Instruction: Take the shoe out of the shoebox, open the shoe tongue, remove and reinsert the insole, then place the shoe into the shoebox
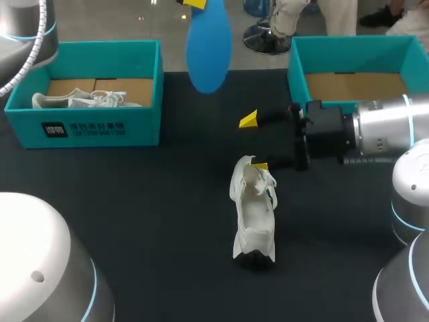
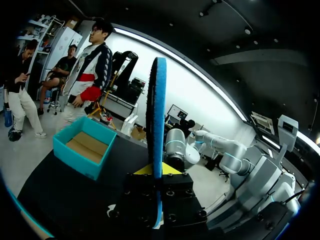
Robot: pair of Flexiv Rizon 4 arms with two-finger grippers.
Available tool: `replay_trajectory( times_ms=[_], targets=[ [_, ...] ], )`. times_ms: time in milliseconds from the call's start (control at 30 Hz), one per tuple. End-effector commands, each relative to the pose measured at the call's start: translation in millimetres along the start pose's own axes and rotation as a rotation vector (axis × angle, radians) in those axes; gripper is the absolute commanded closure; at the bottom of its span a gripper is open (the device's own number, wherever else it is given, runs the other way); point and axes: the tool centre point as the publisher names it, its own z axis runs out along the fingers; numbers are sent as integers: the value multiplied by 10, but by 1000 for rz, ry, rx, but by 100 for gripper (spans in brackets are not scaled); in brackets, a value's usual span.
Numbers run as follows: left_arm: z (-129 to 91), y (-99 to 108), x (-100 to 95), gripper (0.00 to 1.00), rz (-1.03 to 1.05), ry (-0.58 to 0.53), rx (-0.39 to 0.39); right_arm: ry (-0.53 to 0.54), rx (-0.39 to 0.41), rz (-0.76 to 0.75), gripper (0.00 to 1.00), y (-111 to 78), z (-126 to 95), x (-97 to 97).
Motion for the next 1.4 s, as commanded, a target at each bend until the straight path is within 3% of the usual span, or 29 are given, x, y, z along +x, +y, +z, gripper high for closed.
replay_trajectory(
  times_ms=[33,933,1100,1167,1400],
  targets=[
    [-5,-2,-7,100,0,2,-1,-35,10,-14,0,-21,4,19],
    [-5,-2,-7,100,0,2,-1,-35,10,-14,0,-21,4,19],
    [-147,244,201,100,247,32,1,-35,10,-14,0,-21,4,19],
    [-199,376,251,100,320,-18,8,-35,10,-14,0,-21,4,19],
    [-215,818,500,100,557,-41,2,-35,10,-14,0,-21,4,19]
  ],
)
